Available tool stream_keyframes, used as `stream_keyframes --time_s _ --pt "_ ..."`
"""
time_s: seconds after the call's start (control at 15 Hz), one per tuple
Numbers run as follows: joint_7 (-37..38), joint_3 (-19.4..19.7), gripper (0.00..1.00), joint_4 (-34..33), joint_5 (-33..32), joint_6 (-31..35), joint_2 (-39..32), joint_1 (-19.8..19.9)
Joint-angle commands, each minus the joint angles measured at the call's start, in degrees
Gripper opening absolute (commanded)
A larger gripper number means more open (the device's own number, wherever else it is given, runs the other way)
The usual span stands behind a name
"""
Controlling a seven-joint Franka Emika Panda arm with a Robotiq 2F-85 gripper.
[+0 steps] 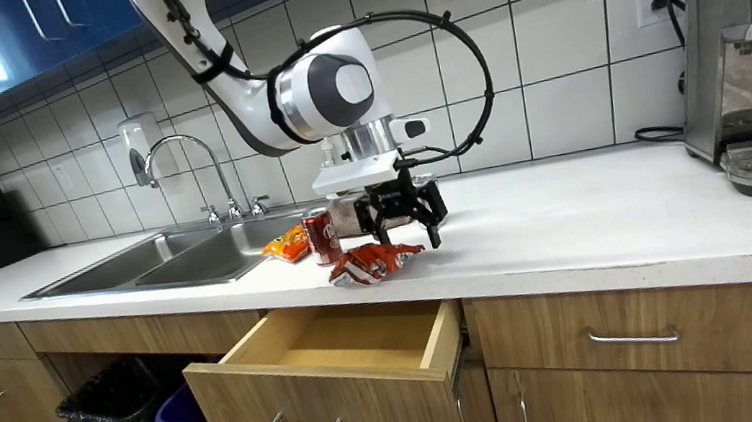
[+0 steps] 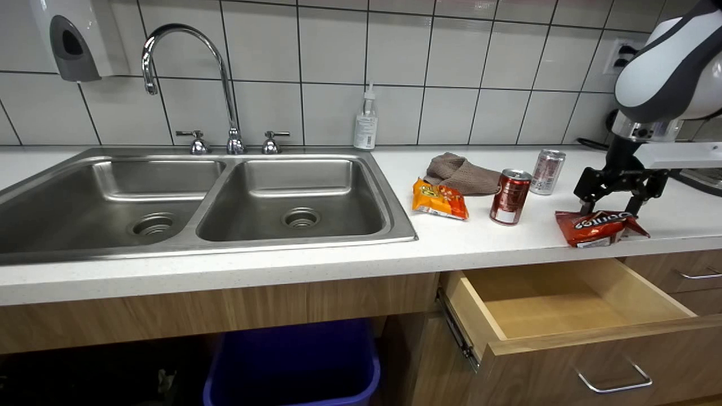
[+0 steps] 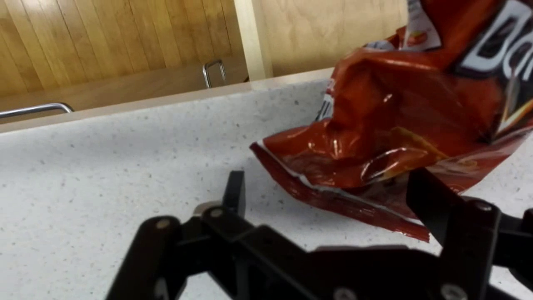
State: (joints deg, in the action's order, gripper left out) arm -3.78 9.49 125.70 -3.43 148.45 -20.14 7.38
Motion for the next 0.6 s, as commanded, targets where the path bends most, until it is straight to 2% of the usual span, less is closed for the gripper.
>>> stream_keyframes --time_s 0.0,0.53 --pt "-0.37 0.49 1.00 4.04 -1.65 1.24 4.09 0.66" --pt "0.43 2.03 1.00 7.92 -3.13 2.60 7.53 1.07"
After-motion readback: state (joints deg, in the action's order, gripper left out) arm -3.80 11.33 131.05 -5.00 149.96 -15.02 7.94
